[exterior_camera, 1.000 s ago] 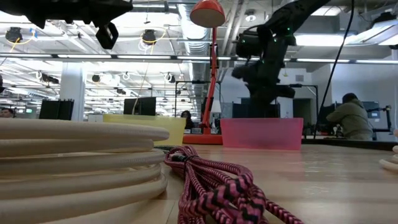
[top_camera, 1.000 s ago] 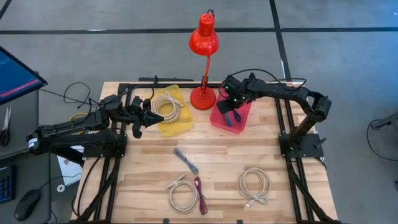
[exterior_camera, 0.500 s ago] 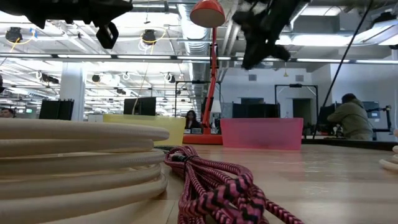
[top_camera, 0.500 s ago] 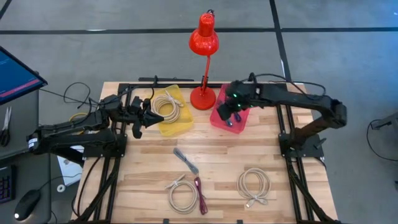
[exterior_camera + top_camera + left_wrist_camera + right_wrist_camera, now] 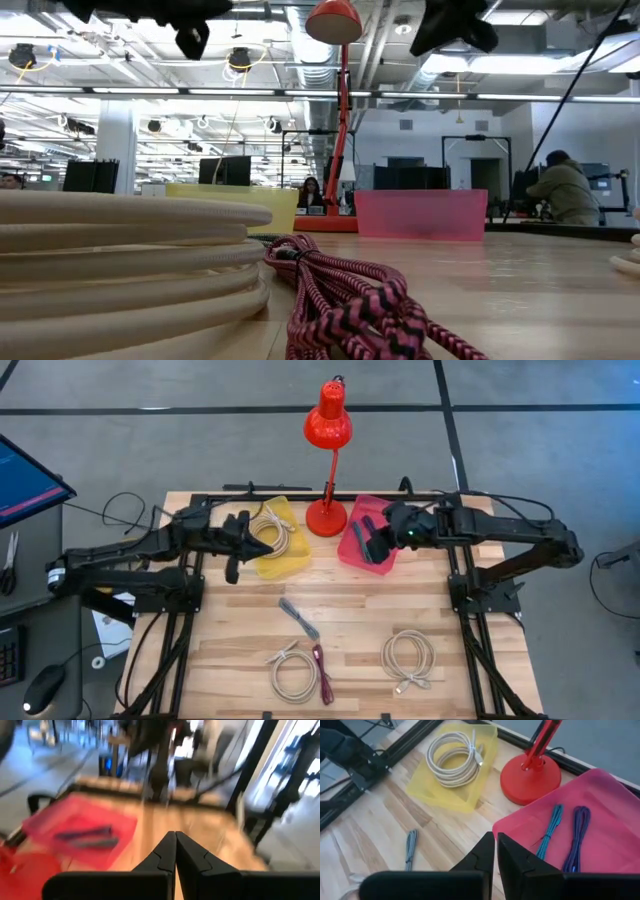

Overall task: Pick & Place USB Port
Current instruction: Put the black and white charger cable into the pink bin

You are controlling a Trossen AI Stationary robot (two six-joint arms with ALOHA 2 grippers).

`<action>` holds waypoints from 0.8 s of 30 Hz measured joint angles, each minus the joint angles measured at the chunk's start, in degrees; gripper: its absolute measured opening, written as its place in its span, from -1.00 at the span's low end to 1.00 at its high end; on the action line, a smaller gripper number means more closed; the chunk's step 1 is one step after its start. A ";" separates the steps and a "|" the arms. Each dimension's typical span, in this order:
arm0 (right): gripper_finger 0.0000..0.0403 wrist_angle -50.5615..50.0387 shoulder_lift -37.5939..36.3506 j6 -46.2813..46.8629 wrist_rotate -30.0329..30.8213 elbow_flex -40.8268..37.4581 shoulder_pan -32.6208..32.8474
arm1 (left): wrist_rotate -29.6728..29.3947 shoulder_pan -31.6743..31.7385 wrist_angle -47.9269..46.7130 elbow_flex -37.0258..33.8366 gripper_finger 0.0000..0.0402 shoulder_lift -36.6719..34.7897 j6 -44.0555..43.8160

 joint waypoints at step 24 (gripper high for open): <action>-0.94 -13.74 -0.64 14.67 11.02 0.00 9.70 | -20.64 -19.45 -19.89 8.38 -0.95 15.13 20.14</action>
